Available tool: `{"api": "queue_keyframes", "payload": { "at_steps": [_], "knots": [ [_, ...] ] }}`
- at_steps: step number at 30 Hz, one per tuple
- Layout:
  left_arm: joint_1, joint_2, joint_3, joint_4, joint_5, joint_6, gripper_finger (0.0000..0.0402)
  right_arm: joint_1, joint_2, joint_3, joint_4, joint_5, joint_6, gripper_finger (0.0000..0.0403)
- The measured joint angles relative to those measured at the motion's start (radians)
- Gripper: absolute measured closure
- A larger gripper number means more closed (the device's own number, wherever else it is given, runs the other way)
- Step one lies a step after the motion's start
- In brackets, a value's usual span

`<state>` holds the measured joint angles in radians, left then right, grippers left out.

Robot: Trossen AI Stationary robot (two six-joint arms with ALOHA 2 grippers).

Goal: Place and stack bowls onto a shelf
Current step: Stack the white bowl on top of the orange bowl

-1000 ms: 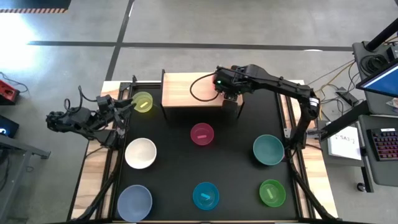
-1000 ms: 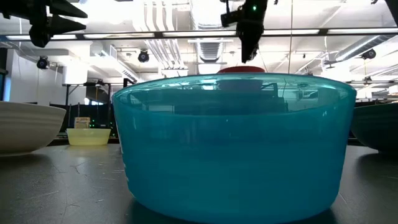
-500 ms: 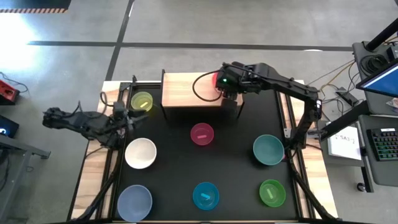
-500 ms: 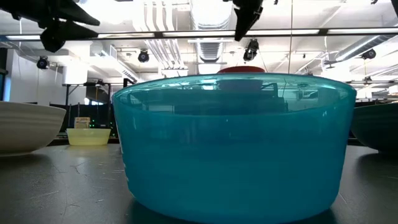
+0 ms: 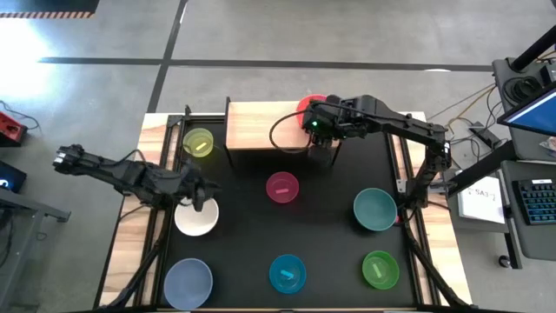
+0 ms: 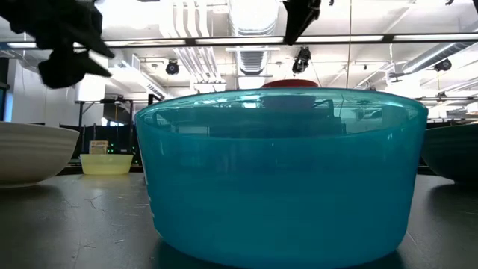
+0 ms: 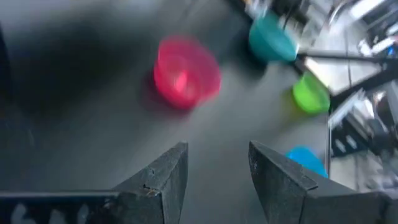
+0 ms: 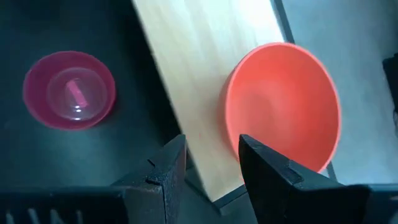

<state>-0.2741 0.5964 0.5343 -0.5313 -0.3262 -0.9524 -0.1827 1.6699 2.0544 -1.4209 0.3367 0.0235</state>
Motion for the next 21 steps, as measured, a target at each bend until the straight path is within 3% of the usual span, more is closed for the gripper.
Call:
{"api": "queue_keyframes", "payload": {
  "at_steps": [7,13,18,21],
  "knots": [
    [-0.012,0.094,0.010,-0.096,0.142,-0.143,0.0249,0.062,0.000,0.000,-0.085,0.000,0.139,0.0264],
    [-0.014,0.172,0.099,-0.232,0.235,-0.124,0.0249,0.125,0.000,-0.002,-0.136,0.000,0.241,0.0264],
    [-0.026,0.268,0.213,-0.429,0.237,-0.097,0.0249,0.176,0.001,-0.005,-0.145,0.000,0.301,0.0264],
    [-0.048,0.335,0.249,-0.445,0.211,-0.096,0.0249,0.203,0.001,-0.005,-0.147,0.002,0.318,0.0264]
  ]
}}
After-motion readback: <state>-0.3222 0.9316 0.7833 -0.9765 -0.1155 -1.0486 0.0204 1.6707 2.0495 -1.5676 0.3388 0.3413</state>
